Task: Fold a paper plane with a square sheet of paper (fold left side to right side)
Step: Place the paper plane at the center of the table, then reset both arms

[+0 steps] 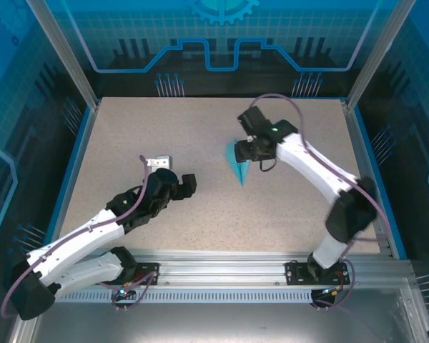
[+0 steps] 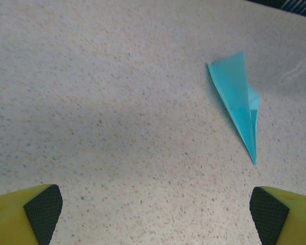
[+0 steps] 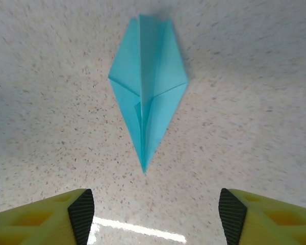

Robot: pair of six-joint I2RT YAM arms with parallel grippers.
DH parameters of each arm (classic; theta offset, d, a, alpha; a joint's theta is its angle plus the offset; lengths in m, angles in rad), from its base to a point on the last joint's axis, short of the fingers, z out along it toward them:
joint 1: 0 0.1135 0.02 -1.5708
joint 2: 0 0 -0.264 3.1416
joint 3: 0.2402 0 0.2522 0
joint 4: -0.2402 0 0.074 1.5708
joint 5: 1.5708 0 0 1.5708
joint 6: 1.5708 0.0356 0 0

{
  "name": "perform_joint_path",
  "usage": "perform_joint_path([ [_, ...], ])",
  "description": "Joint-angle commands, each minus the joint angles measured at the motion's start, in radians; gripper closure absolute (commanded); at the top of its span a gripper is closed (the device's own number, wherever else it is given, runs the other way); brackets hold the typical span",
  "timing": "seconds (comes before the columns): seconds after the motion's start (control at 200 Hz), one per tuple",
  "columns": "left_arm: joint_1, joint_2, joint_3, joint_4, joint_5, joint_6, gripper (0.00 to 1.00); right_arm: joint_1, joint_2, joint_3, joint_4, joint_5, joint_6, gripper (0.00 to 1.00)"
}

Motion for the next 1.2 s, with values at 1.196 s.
perform_joint_path([
  [1.196,0.709,0.370,-0.422,1.178,0.297,0.506,0.02,-0.527,-0.103,-1.089,1.670,-0.224,-0.440,0.01],
])
